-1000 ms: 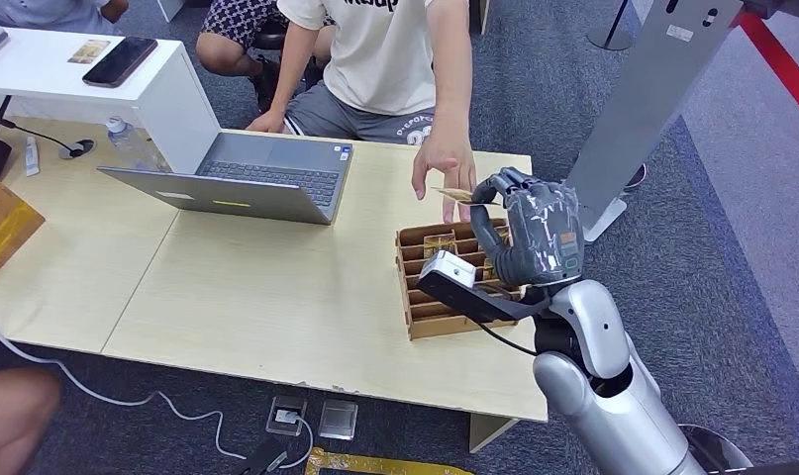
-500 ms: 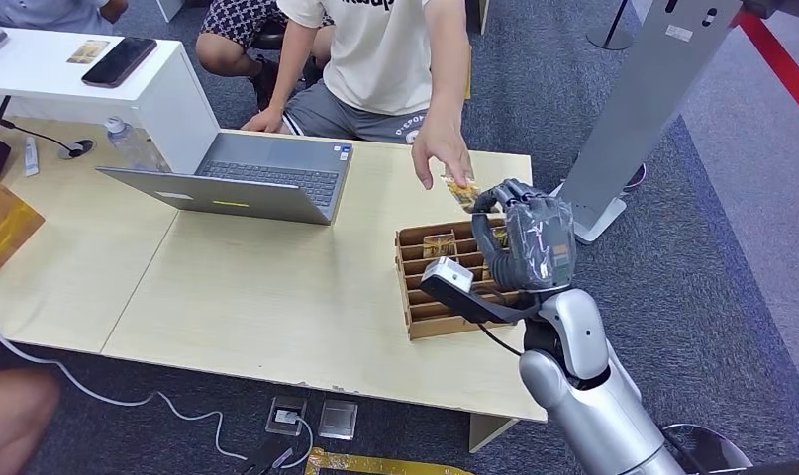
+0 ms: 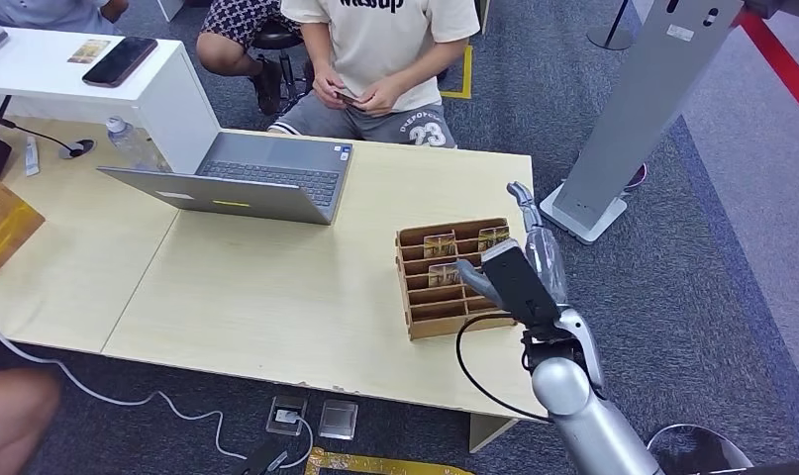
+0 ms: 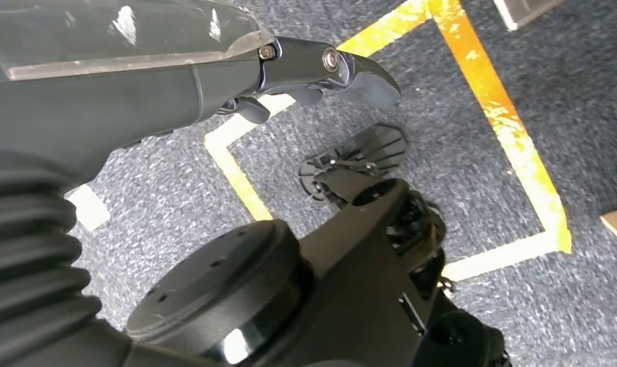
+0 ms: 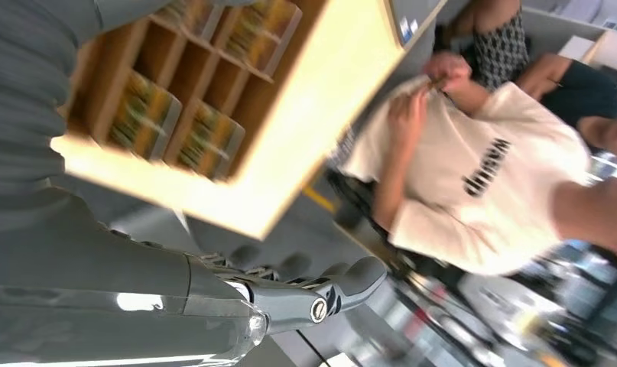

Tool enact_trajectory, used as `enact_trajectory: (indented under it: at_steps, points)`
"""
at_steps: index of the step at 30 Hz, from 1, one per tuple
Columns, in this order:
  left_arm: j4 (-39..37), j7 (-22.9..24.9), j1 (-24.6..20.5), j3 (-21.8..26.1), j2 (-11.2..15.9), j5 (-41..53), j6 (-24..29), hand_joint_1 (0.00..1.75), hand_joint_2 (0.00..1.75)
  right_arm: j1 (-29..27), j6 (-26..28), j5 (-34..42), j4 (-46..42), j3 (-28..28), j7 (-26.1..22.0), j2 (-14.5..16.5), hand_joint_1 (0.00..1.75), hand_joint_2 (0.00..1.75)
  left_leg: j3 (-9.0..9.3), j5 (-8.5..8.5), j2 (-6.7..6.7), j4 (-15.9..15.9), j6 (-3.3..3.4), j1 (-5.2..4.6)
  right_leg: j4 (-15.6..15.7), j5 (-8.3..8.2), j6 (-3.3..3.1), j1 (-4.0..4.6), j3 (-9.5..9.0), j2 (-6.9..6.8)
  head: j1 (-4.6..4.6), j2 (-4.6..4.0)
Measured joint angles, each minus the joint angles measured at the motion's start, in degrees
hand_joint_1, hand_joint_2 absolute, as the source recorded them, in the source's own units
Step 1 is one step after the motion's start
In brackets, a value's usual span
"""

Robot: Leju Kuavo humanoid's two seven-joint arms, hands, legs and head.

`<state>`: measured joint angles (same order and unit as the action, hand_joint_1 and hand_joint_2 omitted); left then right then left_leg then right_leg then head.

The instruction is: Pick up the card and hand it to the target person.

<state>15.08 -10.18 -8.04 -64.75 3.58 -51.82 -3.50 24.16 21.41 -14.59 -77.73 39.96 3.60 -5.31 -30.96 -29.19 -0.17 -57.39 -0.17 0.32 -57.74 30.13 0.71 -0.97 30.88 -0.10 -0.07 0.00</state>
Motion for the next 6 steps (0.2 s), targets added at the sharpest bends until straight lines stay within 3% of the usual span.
enact_trajectory:
  at_steps: [6]
  points:
    - [0.00,-0.06,0.92,0.36,0.24,-0.35,0.36,0.00,0.00,-6.00,-2.28,10.96,-2.67,-3.22,0.97,-2.00,0.00,1.75,-0.01,0.00,0.00,0.00,0.00,0.00,0.01,0.00,0.00,0.00,0.00,-0.01,0.02,0.00]
